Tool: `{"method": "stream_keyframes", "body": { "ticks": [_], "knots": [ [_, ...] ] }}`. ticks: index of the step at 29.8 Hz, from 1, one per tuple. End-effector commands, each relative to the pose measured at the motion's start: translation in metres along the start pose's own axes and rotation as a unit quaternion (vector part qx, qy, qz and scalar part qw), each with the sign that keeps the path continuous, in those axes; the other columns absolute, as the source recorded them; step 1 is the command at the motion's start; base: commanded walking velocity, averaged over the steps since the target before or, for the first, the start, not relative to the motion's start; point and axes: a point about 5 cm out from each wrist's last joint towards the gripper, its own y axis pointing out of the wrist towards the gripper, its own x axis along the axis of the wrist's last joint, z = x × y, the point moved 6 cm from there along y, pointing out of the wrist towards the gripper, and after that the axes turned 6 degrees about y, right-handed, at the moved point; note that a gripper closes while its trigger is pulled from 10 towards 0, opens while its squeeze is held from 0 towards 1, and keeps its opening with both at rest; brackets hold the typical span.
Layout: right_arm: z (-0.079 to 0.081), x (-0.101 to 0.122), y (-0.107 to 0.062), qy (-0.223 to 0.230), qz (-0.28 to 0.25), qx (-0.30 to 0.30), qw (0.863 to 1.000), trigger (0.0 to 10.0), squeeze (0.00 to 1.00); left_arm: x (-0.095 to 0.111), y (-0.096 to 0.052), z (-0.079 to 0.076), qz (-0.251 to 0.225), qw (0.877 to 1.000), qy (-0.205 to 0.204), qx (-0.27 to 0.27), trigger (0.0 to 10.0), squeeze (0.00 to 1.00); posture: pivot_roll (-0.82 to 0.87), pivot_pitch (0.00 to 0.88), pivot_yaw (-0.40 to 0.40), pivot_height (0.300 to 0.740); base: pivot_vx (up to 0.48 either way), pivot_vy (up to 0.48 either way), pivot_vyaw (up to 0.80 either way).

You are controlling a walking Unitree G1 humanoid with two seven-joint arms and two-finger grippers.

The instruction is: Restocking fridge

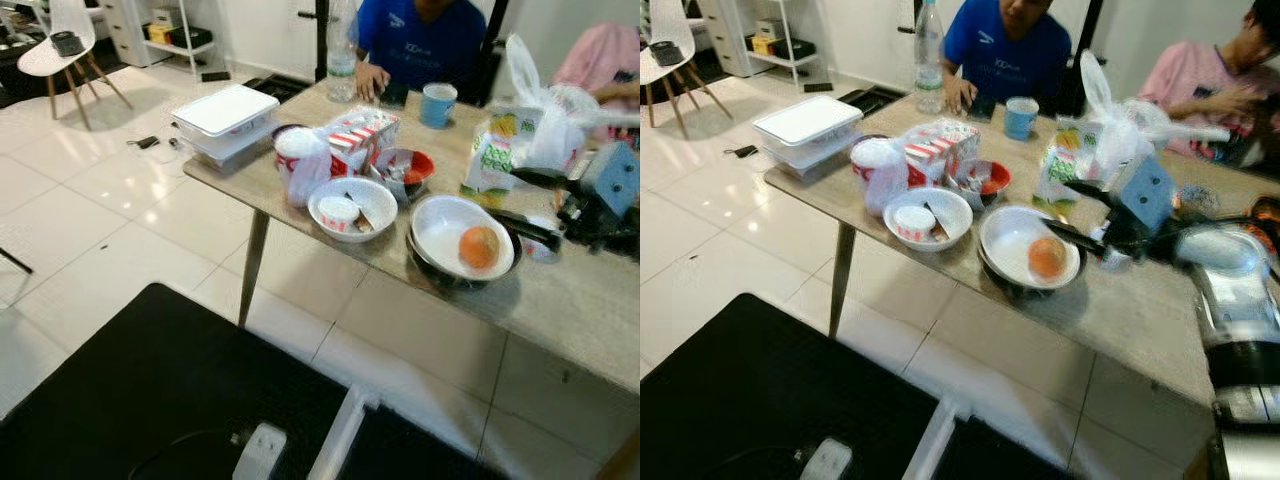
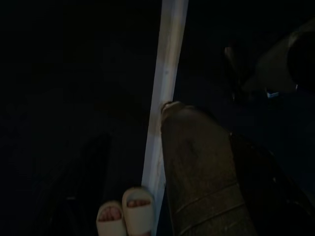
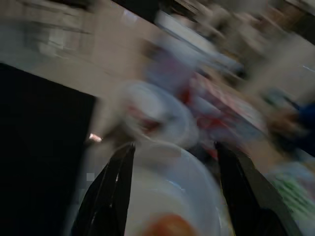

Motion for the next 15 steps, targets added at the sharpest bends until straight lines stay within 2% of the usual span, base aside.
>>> {"method": "stream_keyframes", "body": {
  "ticks": [1,2,5,8,9,12,15],
  "knots": [
    [0.015,0.007,0.009,0.002,-0.010,0.037,0.999,10.0,0.00,-0.026,-0.002,-0.015,0.041,0.999,-0.014,-0.017,10.0,0.00,-0.04,0.000,-0.020,0.740,0.000,0.000,0.00],
    [0.020,0.009,0.015,0.004,-0.011,0.048,0.999,10.0,0.00,-0.026,-0.002,-0.014,0.041,0.999,-0.014,-0.016,10.0,0.00,-0.04,0.000,-0.020,0.740,0.000,0.000,0.00],
    [0.023,0.010,0.019,0.005,-0.011,0.052,0.999,10.0,0.00,-0.026,-0.002,-0.014,0.041,0.999,-0.015,-0.016,10.0,0.00,-0.04,0.000,-0.021,0.740,0.000,0.000,0.00],
    [0.031,0.004,0.048,0.027,-0.001,0.040,0.999,10.0,0.00,-0.027,-0.002,-0.015,0.042,0.999,-0.014,-0.017,10.0,0.00,-0.05,0.000,-0.021,0.740,0.000,0.000,0.00],
    [0.031,0.004,0.048,0.027,-0.001,0.040,0.999,10.0,0.00,-0.027,-0.002,-0.015,0.042,0.999,-0.014,-0.017,10.0,0.00,-0.05,0.000,-0.021,0.740,0.000,0.000,0.00],
    [0.035,-0.007,0.073,0.065,0.016,0.007,0.998,10.0,0.00,-0.028,-0.002,-0.017,0.043,0.999,-0.014,-0.019,10.0,0.00,-0.05,0.000,-0.022,0.740,0.000,0.000,0.00],
    [0.036,-0.011,0.084,0.086,0.022,-0.012,0.996,10.0,0.00,-0.028,-0.002,-0.018,0.043,0.999,-0.014,-0.020,10.0,0.00,-0.05,0.000,-0.022,0.740,0.000,0.000,0.00]
  ]
}}
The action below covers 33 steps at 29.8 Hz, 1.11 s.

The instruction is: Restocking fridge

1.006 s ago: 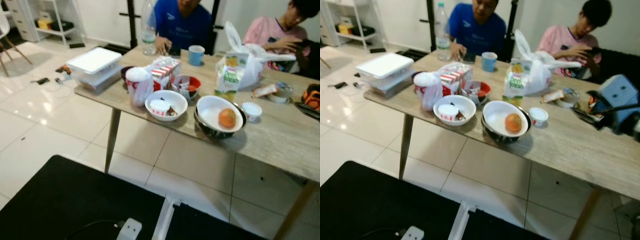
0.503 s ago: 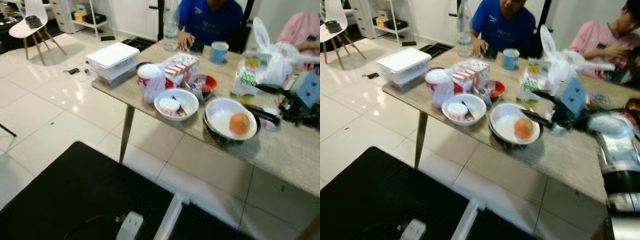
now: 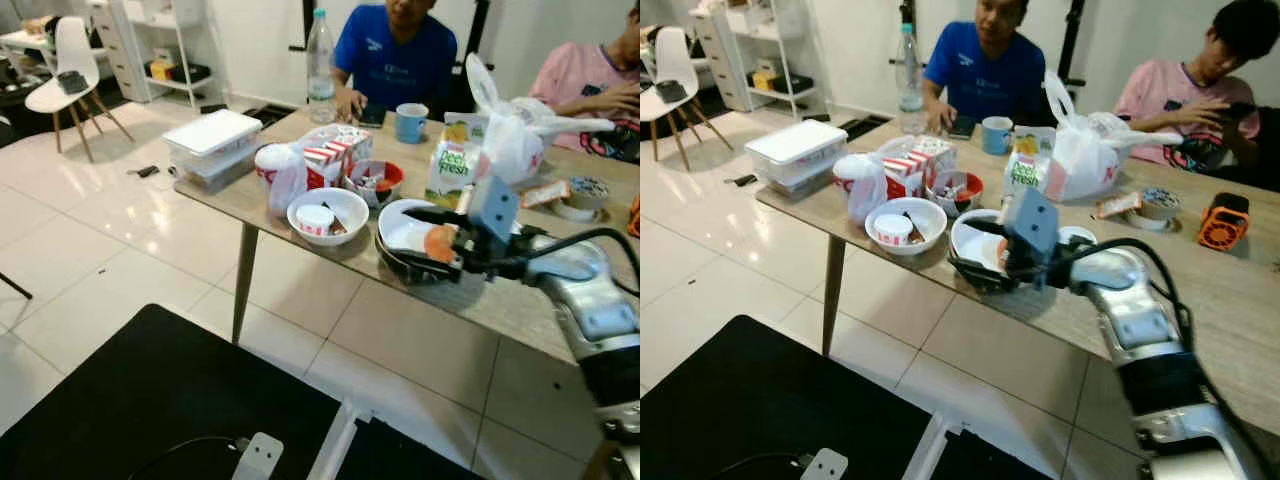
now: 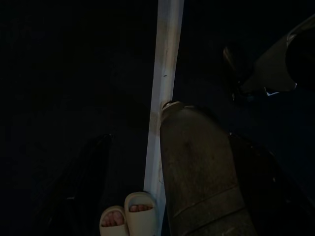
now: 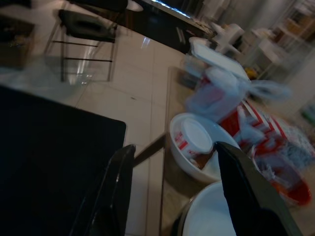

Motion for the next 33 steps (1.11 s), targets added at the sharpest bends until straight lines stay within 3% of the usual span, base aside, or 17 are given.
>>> {"method": "stream_keyframes", "body": {
  "ticks": [1,16,25,33],
  "knots": [
    [-0.004,-0.006,0.014,0.026,0.016,-0.032,0.999,10.0,0.00,-0.028,-0.002,-0.015,0.043,0.999,-0.012,-0.021,10.0,0.00,-0.05,0.000,-0.022,0.740,0.000,0.000,0.00],
    [-0.013,-0.013,0.046,0.070,0.029,-0.103,0.992,10.0,0.00,-0.032,-0.003,-0.015,0.047,0.999,-0.009,-0.020,10.0,0.00,-0.04,0.000,-0.018,0.740,0.000,0.000,0.00],
    [-0.003,-0.018,0.065,0.093,0.054,-0.103,0.989,10.0,0.00,-0.034,-0.003,-0.019,0.049,0.998,-0.011,-0.023,10.0,0.00,-0.04,0.000,-0.026,0.740,0.000,0.000,0.00],
    [0.001,-0.026,0.069,0.105,0.063,-0.111,0.986,10.0,0.00,-0.036,-0.003,-0.021,0.051,0.998,-0.011,-0.024,10.0,0.00,-0.03,0.000,-0.032,0.740,0.000,0.000,0.00]
  ]
}}
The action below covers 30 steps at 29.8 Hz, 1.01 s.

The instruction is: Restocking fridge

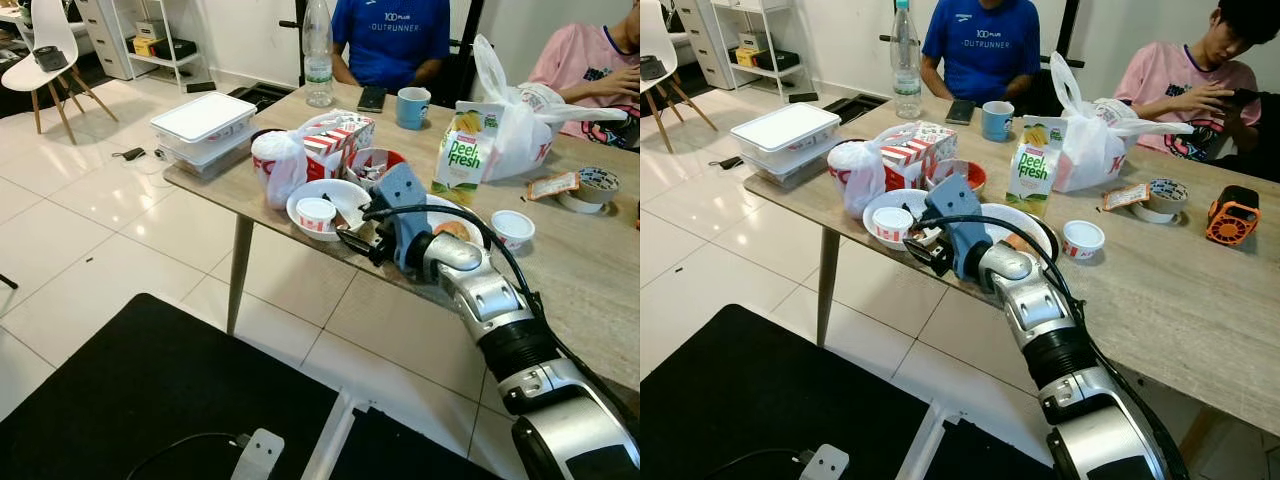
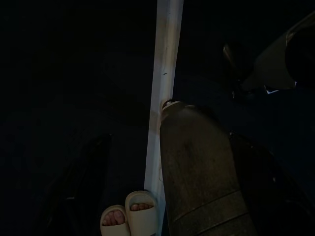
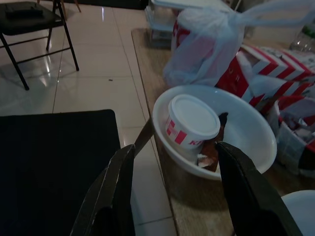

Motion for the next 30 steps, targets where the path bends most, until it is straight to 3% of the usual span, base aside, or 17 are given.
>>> {"method": "stream_keyframes", "body": {
  "ticks": [1,10,20,30],
  "knots": [
    [-0.003,-0.002,0.001,0.006,0.007,-0.009,1.000,10.0,0.00,-0.037,-0.003,-0.022,0.055,0.998,-0.013,-0.027,10.0,0.00,-0.03,0.000,-0.032,0.740,0.000,0.000,0.00],
    [-0.024,0.004,-0.004,0.013,0.001,-0.052,0.999,10.0,0.00,-0.038,-0.004,-0.022,0.055,0.998,-0.013,-0.027,10.0,0.00,-0.04,0.000,-0.031,0.740,0.000,0.000,0.00],
    [-0.057,-0.012,-0.017,0.041,0.043,-0.129,0.990,10.0,0.00,-0.036,-0.003,-0.024,0.052,0.998,-0.013,-0.029,10.0,0.00,-0.04,0.000,-0.033,0.740,0.000,0.000,0.00],
    [-0.062,-0.023,-0.026,0.065,0.072,-0.133,0.986,10.0,0.00,-0.037,-0.003,-0.024,0.053,0.998,-0.014,-0.030,10.0,0.00,-0.04,0.000,-0.037,0.740,0.000,0.000,0.00]
  ]
}}
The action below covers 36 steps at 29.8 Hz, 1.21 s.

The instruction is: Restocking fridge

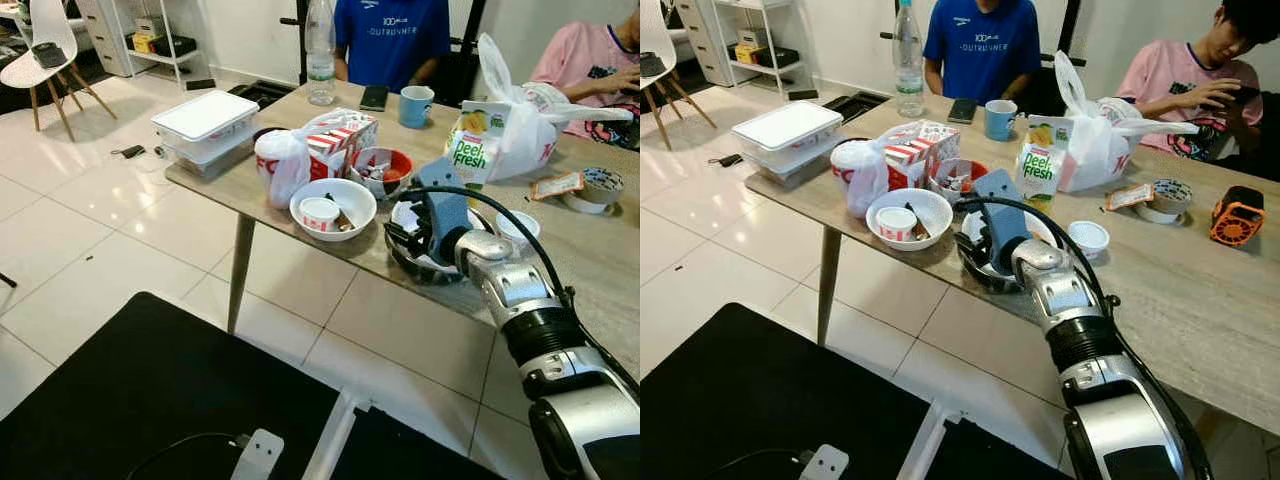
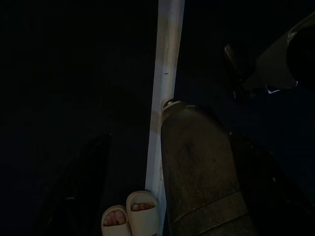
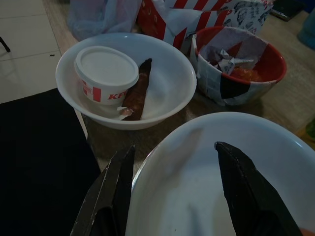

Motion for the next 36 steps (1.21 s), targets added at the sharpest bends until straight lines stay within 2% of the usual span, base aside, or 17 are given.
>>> {"method": "stream_keyframes", "body": {
  "ticks": [1,8,12,16,17,18,19,20,21,24,27,36],
  "knots": [
    [-0.002,-0.003,-0.001,0.004,0.006,-0.005,1.000,10.0,0.00,-0.037,-0.003,-0.024,0.054,0.998,-0.017,-0.030,10.0,0.00,-0.04,0.000,-0.039,0.740,0.000,0.000,0.00],
    [-0.005,-0.012,-0.003,0.000,0.019,-0.013,1.000,10.0,0.00,-0.038,-0.004,-0.024,0.055,0.998,-0.022,-0.030,10.0,0.00,-0.04,0.000,-0.041,0.740,0.000,0.000,0.00],
    [-0.012,-0.015,-0.005,-0.046,0.035,-0.033,0.998,10.0,0.00,-0.038,-0.004,-0.024,0.054,0.998,-0.023,-0.029,10.0,0.00,-0.04,0.000,-0.043,0.740,0.000,0.000,0.00],
    [-0.010,-0.015,-0.004,-0.061,0.041,-0.030,0.997,10.0,0.00,-0.036,-0.003,-0.022,0.051,0.998,-0.031,-0.026,10.0,0.00,-0.04,0.000,-0.046,0.740,0.000,0.000,0.00],
    [-0.010,-0.015,-0.003,-0.060,0.040,-0.029,0.997,8.7,0.00,-0.035,-0.003,-0.021,0.049,0.998,-0.040,-0.021,10.0,0.00,-0.04,0.000,-0.046,0.740,0.000,0.000,0.00],
    [-0.009,-0.015,-0.003,-0.059,0.040,-0.028,0.997,8.7,0.00,-0.034,-0.003,-0.019,0.047,0.998,-0.046,-0.018,10.0,0.00,-0.04,0.000,-0.046,0.740,0.000,0.000,0.00],
    [-0.010,-0.015,-0.002,-0.059,0.040,-0.029,0.997,6.3,0.00,-0.033,-0.003,-0.018,0.046,0.998,-0.049,-0.016,10.0,0.00,-0.04,0.000,-0.046,0.740,0.000,0.000,0.00],
    [-0.013,-0.014,-0.002,-0.064,0.039,-0.036,0.997,0.9,0.00,-0.033,-0.003,-0.018,0.045,0.998,-0.049,-0.015,10.0,0.00,-0.04,0.010,-0.048,0.740,0.000,0.000,0.00],
    [-0.016,-0.012,-0.002,-0.067,0.040,-0.042,0.996,0.0,0.00,-0.032,-0.003,-0.016,0.045,0.998,-0.050,-0.014,10.0,0.00,-0.04,0.022,-0.049,0.740,0.000,0.000,0.00],
    [-0.016,-0.012,-0.002,-0.068,0.040,-0.043,0.996,0.0,0.00,-0.032,-0.003,-0.016,0.044,0.998,-0.051,-0.013,10.0,0.00,-0.04,0.022,-0.049,0.740,0.000,0.000,0.00],
    [-0.027,-0.005,-0.006,-0.093,0.041,-0.062,0.993,0.0,0.00,-0.030,-0.003,-0.013,0.042,0.997,-0.061,-0.010,10.0,0.00,-0.05,0.040,-0.048,0.740,0.000,0.000,0.00],
    [-0.035,-0.003,-0.010,-0.108,0.041,-0.068,0.991,0.0,0.00,-0.034,-0.004,-0.009,0.044,0.996,-0.078,-0.004,10.0,0.00,-0.06,0.038,-0.039,0.740,0.000,0.000,0.00]
  ]
}}
